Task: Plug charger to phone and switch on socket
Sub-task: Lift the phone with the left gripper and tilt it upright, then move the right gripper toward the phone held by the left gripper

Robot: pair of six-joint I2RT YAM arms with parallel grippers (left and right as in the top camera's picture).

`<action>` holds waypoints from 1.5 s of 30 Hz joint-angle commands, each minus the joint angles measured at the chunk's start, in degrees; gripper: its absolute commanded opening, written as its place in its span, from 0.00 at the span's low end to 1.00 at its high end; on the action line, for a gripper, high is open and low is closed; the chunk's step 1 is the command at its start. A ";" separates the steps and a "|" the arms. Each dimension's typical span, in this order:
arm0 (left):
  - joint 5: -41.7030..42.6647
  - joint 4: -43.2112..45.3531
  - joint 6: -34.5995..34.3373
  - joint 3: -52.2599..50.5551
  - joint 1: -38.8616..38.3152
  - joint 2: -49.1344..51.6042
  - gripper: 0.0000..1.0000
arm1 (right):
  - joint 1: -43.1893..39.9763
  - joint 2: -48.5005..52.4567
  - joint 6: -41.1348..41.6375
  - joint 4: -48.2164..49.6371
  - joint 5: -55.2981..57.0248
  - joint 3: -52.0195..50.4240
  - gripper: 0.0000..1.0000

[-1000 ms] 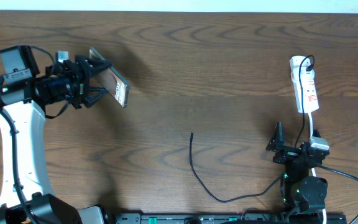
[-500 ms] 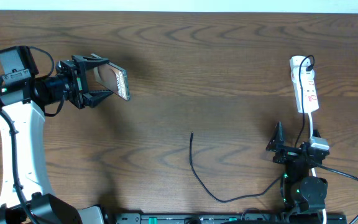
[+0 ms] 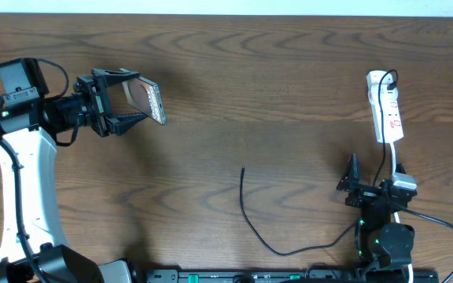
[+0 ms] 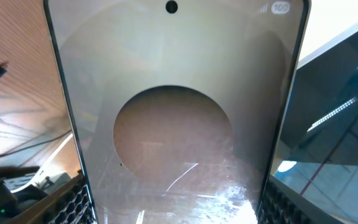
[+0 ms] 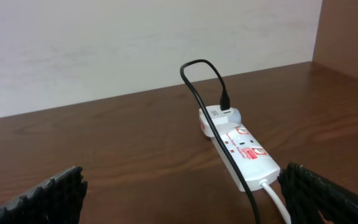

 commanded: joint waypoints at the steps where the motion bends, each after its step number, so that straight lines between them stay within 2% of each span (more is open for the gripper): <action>1: 3.78 0.28 -1.36 0.57 0.26 -1.25 0.07 | 0.50 -0.42 -0.44 -0.26 0.39 -0.04 0.99; 11: 2.32 0.26 -1.53 0.57 0.26 -1.25 0.08 | 0.50 -0.42 -0.44 -0.26 0.39 -0.04 0.99; 23: -13.03 -0.17 -0.39 0.42 0.20 -1.25 0.07 | 0.50 -0.42 -0.44 0.15 0.85 -0.04 0.99; 32: -14.97 -0.15 -0.44 -0.87 0.20 -0.72 0.08 | 0.50 -0.42 -0.44 7.78 1.22 -0.04 0.99; 37: -14.99 -0.13 -0.44 -0.87 0.20 -0.17 0.08 | 0.50 -0.31 -3.21 9.14 -8.15 0.15 0.99; 40: -14.97 -0.09 -0.44 -0.87 0.20 0.11 0.07 | 0.50 1.33 -5.66 7.21 -10.32 2.84 0.99; 45: -15.02 0.31 -0.46 -0.87 0.20 0.87 0.07 | 0.50 14.84 -6.91 2.56 -13.27 17.20 0.99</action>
